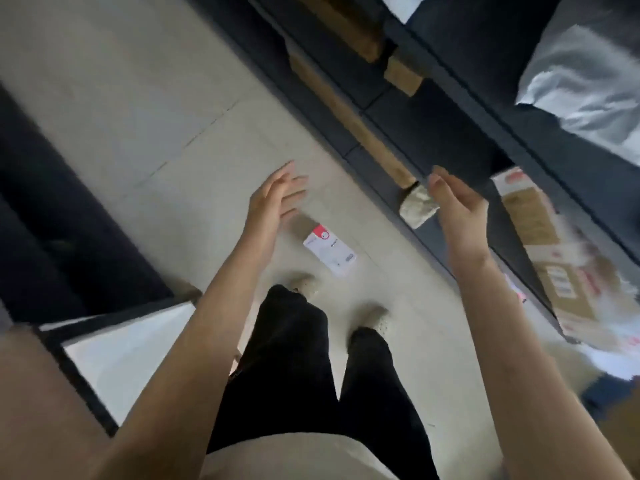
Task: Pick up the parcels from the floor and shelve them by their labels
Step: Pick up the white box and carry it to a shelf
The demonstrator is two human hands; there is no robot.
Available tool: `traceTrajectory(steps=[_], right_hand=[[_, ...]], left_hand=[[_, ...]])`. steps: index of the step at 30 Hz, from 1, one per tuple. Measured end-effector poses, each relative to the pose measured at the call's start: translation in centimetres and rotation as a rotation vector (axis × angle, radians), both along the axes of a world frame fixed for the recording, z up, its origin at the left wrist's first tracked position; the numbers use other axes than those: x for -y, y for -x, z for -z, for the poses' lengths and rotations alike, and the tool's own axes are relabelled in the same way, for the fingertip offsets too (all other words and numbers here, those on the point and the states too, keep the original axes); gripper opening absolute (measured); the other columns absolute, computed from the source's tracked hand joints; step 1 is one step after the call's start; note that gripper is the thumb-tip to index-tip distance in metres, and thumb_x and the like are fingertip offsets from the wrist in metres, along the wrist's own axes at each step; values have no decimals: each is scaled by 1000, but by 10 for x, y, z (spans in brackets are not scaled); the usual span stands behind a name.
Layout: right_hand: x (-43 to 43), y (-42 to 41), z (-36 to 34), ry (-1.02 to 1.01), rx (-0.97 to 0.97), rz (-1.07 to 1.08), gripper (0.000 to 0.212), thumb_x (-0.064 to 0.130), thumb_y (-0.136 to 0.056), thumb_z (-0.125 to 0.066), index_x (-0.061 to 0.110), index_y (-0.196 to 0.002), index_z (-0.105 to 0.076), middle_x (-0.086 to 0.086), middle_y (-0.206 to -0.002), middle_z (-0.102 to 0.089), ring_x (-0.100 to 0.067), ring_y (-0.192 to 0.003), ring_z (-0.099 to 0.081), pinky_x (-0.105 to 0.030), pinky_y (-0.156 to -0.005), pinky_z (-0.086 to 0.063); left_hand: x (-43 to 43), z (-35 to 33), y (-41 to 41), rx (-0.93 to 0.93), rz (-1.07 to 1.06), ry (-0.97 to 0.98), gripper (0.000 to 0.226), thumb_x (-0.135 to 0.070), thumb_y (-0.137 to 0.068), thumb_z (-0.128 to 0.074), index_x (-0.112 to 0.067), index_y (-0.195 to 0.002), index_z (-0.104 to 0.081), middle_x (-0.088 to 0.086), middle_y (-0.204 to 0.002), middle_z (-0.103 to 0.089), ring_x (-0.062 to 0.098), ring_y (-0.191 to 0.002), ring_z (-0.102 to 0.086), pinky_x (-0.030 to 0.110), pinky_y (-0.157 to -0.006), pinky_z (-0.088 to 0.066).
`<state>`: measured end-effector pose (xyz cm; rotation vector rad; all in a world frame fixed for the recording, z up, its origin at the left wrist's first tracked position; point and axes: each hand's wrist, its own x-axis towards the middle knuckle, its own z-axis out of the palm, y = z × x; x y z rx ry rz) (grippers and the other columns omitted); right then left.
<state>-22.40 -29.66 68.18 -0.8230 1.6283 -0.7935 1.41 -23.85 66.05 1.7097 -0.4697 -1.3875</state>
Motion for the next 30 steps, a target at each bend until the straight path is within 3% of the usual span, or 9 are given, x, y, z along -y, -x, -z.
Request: traceTrajectory(steps=[4, 7, 10, 14, 16, 21, 24, 27, 30], right_hand=[[26, -28, 34, -2, -3, -279, 10, 18, -89, -58, 22, -88, -67, 3, -97, -63, -9, -96, -59, -26, -88, -43], [41, -60, 80, -123, -12, -386, 20, 26, -86, -62, 20, -104, -70, 9, -94, -64, -7, -97, -61, -21, -89, -43], [47, -86, 142, -212, -41, -492, 37, 28, -89, -62, 16, -123, -65, 7, -114, -66, -13, -115, -61, -26, -102, -44], [58, -104, 231, -272, -130, -644, 39, 28, -92, -59, 14, -128, -61, -1, -123, -65, -20, -122, -58, -15, -72, -40], [69, -108, 282, -289, -176, -683, 39, 26, -93, -59, 10, -128, -61, -4, -120, -65, -21, -121, -59, -12, -67, -38], [91, -109, 423, -331, -308, -888, 40, 25, -93, -59, 6, -127, -61, -11, -131, -64, -18, -111, -59, -27, -95, -43], [90, -117, 518, -342, -357, -1045, 40, 26, -91, -61, 4, -125, -63, -13, -130, -64, -21, -116, -60, -28, -97, -43], [82, -128, 601, -357, -386, -1222, 44, 32, -90, -60, 5, -125, -63, -12, -133, -63, -26, -123, -58, -34, -101, -45], [71, -144, 667, -322, -409, -1315, 51, 39, -88, -58, 2, -123, -62, -13, -125, -68, -30, -113, -63, -42, -96, -50]], left_hand=[[-57, 22, -6, -66, -311, -77, 51, -41, -79, -52, -34, -129, -57, -5, -122, -69, 16, -118, -64, 36, -104, -46], [-85, 57, -7, -123, -530, -125, 51, -41, -82, -51, -32, -132, -56, -5, -125, -68, 18, -119, -63, 37, -104, -45], [-99, 110, -4, -210, -694, -198, 44, -37, -101, -39, -25, -142, -50, 3, -134, -63, 24, -122, -60, 43, -108, -42], [-103, 205, 3, -402, -874, -280, 47, -38, -100, -42, -22, -144, -46, 8, -141, -59, 30, -129, -56, 47, -112, -39], [-102, 261, 5, -523, -990, -300, 48, -41, -98, -45, -22, -142, -48, 10, -143, -57, 31, -128, -56, 48, -111, -39], [-91, 406, 15, -623, -1085, -439, 39, -44, -95, -49, -24, -128, -54, 9, -139, -56, 28, -116, -59, 46, -101, -42], [-76, 493, 24, -617, -1083, -471, 47, -43, -96, -48, -21, -138, -48, 11, -140, -51, 28, -120, -52, 44, -102, -39], [-57, 570, 30, -620, -1126, -475, 61, -45, -96, -49, -18, -150, -38, 14, -156, -35, 28, -139, -41, 45, -110, -34], [-49, 633, 32, -663, -1166, -520, 74, -53, -93, -49, -13, -153, -31, 14, -163, -23, 29, -150, -27, 44, -113, -32]])
